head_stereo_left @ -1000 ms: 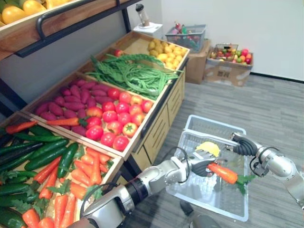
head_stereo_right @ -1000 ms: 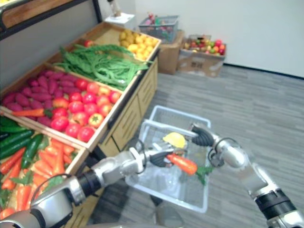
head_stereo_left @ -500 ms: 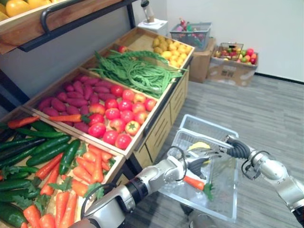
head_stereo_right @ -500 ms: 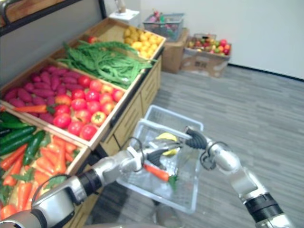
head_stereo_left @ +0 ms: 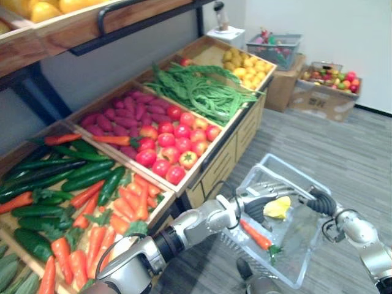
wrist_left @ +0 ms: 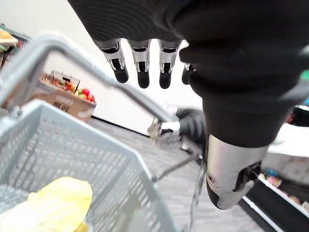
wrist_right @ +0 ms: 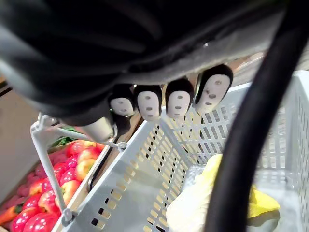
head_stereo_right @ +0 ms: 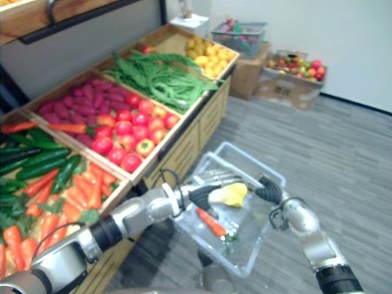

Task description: Pick vegetable in the basket

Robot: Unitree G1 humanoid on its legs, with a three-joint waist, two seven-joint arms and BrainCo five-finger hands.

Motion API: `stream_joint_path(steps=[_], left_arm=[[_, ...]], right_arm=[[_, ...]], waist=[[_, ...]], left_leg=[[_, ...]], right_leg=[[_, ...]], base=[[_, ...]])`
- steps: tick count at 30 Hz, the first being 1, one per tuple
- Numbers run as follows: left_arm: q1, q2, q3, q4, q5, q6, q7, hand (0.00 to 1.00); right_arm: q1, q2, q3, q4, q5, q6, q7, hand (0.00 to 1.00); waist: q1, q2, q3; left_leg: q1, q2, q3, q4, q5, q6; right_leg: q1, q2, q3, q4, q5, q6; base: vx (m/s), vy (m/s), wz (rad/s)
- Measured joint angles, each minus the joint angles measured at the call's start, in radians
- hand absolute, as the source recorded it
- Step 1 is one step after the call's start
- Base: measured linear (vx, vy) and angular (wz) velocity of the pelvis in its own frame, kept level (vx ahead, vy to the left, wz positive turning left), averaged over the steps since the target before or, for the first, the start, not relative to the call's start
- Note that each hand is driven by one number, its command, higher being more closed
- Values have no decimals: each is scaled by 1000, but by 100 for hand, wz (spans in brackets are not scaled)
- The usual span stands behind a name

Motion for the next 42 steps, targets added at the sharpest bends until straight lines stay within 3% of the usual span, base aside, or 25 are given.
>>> stream_joint_path(steps=[5, 9, 14, 21, 23, 25, 30, 33, 42], left_arm=[[127, 91, 166, -201, -113, -7, -10, 0], [280, 124, 340, -308, -127, -6, 28, 0], [451, 123, 597, -373, -134, 1, 101, 0], [595, -1, 887, -443, -133, 8, 226, 0], [646, -73, 985, -436, -129, 32, 267, 0], [666, -98, 1033, -392, -101, 44, 307, 0], [736, -191, 1211, -177, -29, 133, 432, 0], [754, -197, 1236, -42, -12, 152, 493, 0], [765, -228, 1275, 374, -14, 204, 525, 0]], right_arm=[[71, 136, -171, 172, -63, 29, -52, 100], [111, 238, -320, 326, -63, 61, -137, 100], [100, 309, -475, 611, -28, 65, -218, 100], [104, 326, -604, 830, 44, 73, -290, 100], [104, 348, -632, 866, 72, 71, -306, 100], [104, 360, -649, 883, 95, 71, -310, 100], [99, 391, -685, 893, 135, 69, -332, 100], [104, 399, -691, 892, 144, 69, -348, 100], [94, 445, -690, 883, 181, 63, -386, 100]], waist=[[37, -22, -6], [70, -40, -17], [76, -63, -44], [102, -71, -53], [100, -76, -57], [102, -76, -57], [99, -72, -62], [96, -70, -74], [89, -70, -93]], left_leg=[[-57, -47, -146, -50, 31, 31], [-113, -86, -286, -95, 70, 60], [-175, -157, -490, -206, 169, 79], [-208, -216, -663, -323, 261, 101], [-216, -229, -717, -359, 297, 107], [-216, -234, -742, -379, 316, 109], [-212, -237, -773, -425, 348, 106], [-206, -238, -784, -453, 365, 106], [-198, -236, -792, -463, 366, 105]], right_leg=[[17, -70, -131, 5, -9, -5], [42, -130, -258, -14, -18, -15], [100, -193, -450, -72, -24, -21], [141, -227, -615, -91, -45, -12], [143, -233, -666, -91, -50, -13], [149, -233, -690, -91, -55, -21], [153, -230, -724, -90, -69, -42], [153, -228, -734, -93, -77, -39], [167, -223, -747, -99, -83, -31]], base=[[-89, -3, 82], [-53, 10, 98], [18, -4, 114], [20, -5, 82], [28, -2, 67], [24, -4, 47], [-23, -1, 20], [-20, -2, 9], [2, 0, 2]])
